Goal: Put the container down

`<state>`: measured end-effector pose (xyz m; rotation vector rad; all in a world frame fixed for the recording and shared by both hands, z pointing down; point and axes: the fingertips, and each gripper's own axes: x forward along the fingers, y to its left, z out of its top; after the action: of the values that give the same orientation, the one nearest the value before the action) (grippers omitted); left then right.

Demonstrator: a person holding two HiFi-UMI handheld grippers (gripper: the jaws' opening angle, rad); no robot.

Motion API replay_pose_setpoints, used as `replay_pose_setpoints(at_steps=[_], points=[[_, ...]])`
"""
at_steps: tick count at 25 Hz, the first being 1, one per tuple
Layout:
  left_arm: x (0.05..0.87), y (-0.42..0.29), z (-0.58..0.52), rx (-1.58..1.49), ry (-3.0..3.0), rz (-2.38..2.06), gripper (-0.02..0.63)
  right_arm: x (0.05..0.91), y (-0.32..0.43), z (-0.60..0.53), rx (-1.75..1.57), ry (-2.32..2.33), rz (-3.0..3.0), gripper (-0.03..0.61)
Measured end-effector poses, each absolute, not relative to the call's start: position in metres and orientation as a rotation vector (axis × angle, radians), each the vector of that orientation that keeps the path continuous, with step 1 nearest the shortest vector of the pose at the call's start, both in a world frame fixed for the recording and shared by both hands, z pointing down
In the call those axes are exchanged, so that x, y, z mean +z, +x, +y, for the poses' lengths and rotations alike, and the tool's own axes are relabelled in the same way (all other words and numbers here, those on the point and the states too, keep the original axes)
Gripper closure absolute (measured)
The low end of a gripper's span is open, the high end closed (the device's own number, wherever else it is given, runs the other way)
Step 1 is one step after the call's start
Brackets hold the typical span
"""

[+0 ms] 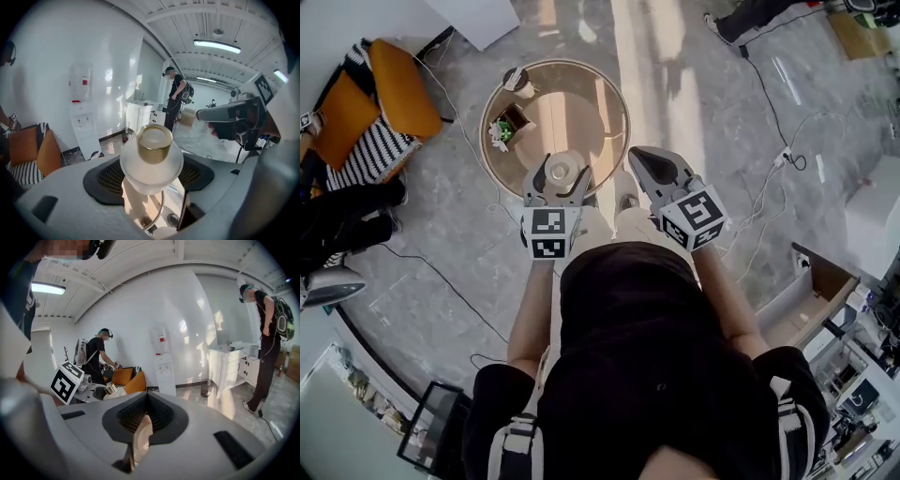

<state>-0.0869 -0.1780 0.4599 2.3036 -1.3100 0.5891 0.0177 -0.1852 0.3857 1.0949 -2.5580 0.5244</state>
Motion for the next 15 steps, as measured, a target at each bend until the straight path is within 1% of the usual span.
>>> replay_pose_setpoints(at_steps=[9, 15], points=[[0.509, -0.084, -0.209, 0.629, 2.322, -1.213, 0.270, 0.428, 0.016, -0.201, 0.473, 1.174, -2.477, 0.575], [0.540, -0.083, -0.226, 0.646, 2.323, -1.170, 0.270, 0.451, 0.014, -0.215, 0.506, 1.192, -2.442, 0.575]])
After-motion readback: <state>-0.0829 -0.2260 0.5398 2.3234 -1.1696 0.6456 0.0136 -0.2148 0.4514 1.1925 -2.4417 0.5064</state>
